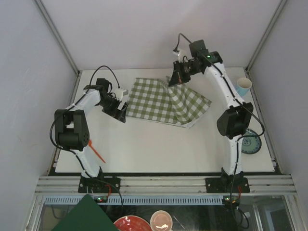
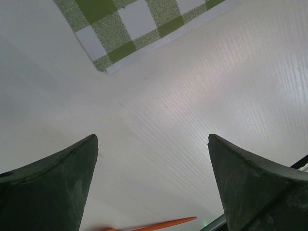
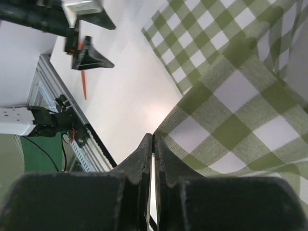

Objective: Set the dinner table for one person
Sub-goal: Flatten out the napkin at the center of the board.

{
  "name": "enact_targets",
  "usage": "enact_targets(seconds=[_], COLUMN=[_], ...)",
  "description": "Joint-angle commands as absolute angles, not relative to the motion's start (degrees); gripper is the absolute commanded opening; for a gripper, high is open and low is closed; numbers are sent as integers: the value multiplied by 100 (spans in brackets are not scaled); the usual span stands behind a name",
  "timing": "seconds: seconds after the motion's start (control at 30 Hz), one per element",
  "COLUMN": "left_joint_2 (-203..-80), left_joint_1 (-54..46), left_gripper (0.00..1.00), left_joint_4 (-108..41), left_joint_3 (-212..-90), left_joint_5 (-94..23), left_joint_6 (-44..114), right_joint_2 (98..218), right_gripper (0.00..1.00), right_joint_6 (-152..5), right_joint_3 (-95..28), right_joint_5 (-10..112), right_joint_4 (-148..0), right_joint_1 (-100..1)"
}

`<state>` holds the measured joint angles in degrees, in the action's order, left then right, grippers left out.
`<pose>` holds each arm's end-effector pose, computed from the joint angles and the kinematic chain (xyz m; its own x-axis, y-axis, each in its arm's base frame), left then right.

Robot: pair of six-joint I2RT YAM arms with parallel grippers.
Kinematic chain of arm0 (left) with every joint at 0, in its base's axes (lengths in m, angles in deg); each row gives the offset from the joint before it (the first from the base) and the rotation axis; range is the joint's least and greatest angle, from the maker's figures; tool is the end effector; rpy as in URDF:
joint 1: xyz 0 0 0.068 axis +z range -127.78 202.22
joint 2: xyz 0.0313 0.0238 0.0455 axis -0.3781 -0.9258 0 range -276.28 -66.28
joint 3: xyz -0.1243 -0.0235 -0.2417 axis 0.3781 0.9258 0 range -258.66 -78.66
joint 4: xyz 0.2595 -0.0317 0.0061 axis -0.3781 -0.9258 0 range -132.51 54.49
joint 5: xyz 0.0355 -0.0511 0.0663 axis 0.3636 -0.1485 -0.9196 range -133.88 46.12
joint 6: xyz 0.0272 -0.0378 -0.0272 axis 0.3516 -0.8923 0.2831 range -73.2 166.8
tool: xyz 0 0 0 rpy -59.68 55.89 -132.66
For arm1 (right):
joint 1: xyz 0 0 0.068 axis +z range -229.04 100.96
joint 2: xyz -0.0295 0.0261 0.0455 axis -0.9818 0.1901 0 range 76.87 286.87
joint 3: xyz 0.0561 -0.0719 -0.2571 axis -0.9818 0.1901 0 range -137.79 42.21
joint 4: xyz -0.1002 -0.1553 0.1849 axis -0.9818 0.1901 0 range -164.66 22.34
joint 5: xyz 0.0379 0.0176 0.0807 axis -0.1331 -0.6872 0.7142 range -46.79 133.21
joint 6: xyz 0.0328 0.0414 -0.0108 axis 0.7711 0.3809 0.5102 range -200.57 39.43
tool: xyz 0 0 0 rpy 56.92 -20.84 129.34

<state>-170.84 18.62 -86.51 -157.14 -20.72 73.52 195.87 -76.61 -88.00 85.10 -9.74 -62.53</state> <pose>0.3551 -0.0364 0.2112 -0.8036 0.4646 -0.3720 0.5672 0.7872 -0.2420 0.4112 0.1468 0.3700 -0.8117 -0.1870 -0.5533 -0.5357 0.6159 0.5777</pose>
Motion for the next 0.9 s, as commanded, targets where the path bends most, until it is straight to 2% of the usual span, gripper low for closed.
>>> enact_targets(seconds=[0.0,0.33,0.5,0.57,0.63,0.87], left_joint_2=[-16743,-16765,-16819,-16824,-16832,-16889], left_joint_1=[1910,1938,1938,1934,1937,1940], left_gripper=[100,100,100,100,100,100], left_joint_4=[-8586,-8551,-8584,-8594,-8595,-8595], left_joint_3=[-15555,-15467,-15526,-15535,-15546,-15584], left_joint_5=[-1869,-1720,-1624,-1626,-1618,-1630], left_joint_6=[7526,7554,7546,7545,7538,7528], right_joint_2=[20475,20895,21105,21100,21108,21170], right_gripper=[0,0,1,14,21,34], right_joint_6=[-7808,-7726,-7867,-7927,-7961,-8688], right_joint_3=[-8978,-8901,-8929,-8871,-8882,-9421], right_joint_5=[7964,7270,7419,7546,7604,7511], right_joint_4=[-859,-1320,-1121,-1111,-1003,-113], right_joint_1=[-6306,-6700,-6769,-6771,-6720,-6202])
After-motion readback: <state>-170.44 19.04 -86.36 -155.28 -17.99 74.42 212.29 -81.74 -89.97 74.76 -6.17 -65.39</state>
